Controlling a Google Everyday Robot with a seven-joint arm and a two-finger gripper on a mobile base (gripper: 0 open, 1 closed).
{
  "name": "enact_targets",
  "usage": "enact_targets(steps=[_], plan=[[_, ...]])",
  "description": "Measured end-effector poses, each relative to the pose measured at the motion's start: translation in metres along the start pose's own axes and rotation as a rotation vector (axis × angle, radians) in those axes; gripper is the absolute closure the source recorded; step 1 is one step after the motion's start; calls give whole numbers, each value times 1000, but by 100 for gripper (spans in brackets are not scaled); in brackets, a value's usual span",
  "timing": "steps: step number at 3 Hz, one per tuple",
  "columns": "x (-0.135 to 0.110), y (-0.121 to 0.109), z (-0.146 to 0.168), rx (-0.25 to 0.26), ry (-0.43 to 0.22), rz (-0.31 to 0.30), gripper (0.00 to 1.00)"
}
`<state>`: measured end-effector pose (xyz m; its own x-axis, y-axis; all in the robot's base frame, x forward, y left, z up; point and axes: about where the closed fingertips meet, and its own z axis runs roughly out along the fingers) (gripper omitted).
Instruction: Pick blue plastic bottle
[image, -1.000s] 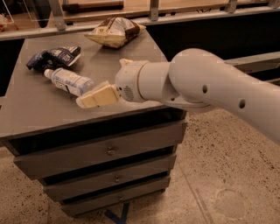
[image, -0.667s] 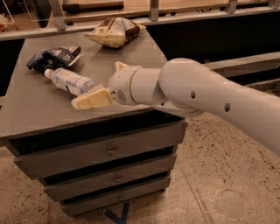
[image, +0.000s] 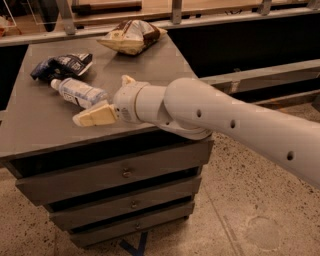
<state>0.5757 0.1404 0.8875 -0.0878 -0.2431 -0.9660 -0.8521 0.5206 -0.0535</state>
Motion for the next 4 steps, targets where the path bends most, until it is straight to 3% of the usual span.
enact_targets(steps=[2,3,4], plan=[[18,-1,36,5,-19,64,0],[22,-2,48,1,-38,84,15],[22,-1,54,-2,-57,80,38]])
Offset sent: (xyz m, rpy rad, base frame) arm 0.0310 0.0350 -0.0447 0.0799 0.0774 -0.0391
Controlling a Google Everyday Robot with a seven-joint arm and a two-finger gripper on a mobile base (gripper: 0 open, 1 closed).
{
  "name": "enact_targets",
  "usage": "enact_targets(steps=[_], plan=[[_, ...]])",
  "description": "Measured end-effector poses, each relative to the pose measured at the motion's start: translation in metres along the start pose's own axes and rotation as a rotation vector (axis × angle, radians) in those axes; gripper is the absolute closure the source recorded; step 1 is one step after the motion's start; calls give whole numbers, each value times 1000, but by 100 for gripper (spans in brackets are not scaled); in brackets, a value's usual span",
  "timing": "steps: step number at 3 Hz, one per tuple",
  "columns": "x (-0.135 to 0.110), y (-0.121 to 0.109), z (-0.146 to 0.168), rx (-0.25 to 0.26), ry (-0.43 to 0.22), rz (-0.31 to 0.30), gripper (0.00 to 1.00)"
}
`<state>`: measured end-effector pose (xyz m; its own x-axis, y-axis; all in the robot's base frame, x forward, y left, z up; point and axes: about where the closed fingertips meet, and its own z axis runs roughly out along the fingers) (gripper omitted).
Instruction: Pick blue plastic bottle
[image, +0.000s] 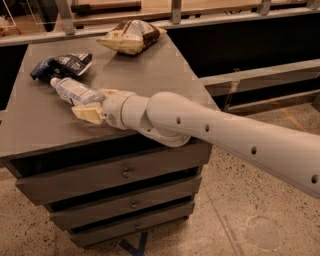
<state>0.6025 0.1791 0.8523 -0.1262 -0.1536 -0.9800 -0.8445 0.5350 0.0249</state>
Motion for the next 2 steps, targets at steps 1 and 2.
enact_targets(steps=[1,2], plan=[[-5,2,5,-15,-28,-18,62],[-17,2,7,-22,-66,-44,85]])
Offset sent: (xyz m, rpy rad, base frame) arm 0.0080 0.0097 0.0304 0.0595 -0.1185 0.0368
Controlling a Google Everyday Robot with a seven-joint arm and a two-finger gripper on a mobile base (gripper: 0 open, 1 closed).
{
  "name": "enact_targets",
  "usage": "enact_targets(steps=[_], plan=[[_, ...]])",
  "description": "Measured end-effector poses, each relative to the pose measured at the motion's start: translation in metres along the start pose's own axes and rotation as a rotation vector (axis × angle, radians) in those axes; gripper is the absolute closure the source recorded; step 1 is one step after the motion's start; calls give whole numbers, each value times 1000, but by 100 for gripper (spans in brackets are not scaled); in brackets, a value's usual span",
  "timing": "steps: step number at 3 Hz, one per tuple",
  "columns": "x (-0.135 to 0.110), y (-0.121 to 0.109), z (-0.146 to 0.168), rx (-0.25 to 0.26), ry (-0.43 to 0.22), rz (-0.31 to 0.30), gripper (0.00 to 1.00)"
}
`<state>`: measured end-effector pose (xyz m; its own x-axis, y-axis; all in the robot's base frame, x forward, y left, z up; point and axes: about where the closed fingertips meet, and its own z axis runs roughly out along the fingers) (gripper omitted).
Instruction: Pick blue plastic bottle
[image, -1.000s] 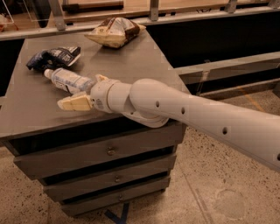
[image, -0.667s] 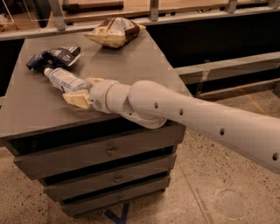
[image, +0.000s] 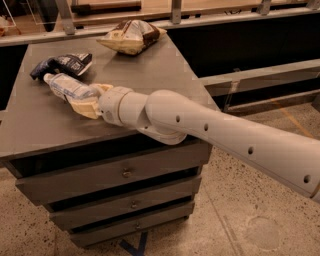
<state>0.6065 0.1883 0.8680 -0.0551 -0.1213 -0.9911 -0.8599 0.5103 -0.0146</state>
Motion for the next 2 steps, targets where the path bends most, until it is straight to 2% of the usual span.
enact_targets(steps=[1,2], plan=[[-20,-7,-6,-11,-62,6,100],[-40,-18,-17,-22,-90,0,100]])
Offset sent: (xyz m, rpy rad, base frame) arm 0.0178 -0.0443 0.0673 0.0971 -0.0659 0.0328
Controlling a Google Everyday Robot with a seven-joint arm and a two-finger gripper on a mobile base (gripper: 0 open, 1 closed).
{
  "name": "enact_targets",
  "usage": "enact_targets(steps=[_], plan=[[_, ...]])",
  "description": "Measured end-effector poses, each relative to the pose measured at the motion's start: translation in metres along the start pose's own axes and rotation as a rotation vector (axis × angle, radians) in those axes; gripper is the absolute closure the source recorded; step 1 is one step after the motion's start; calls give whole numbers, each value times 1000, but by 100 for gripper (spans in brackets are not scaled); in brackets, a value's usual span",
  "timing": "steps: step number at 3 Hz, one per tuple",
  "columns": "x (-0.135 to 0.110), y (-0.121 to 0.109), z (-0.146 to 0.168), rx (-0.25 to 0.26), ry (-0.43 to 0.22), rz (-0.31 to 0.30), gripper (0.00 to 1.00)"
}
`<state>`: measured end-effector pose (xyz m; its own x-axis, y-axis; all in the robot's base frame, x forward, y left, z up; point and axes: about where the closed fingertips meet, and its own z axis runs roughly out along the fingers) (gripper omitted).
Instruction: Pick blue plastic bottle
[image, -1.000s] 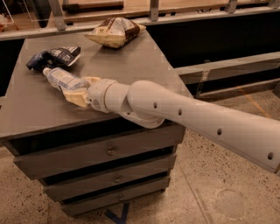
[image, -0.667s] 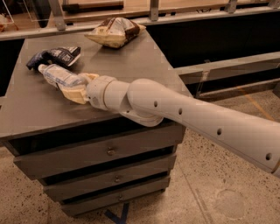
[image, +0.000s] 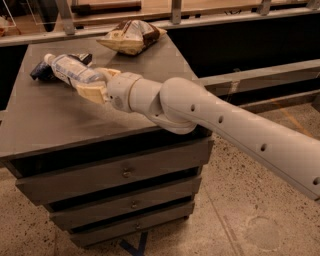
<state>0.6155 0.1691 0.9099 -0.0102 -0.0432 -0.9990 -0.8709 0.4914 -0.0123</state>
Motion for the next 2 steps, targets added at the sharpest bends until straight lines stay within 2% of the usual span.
enact_targets(steps=[1,2], plan=[[-36,-33,-30,-44,7,-44,100],[-36,-33,-30,-44,7,-44,100]])
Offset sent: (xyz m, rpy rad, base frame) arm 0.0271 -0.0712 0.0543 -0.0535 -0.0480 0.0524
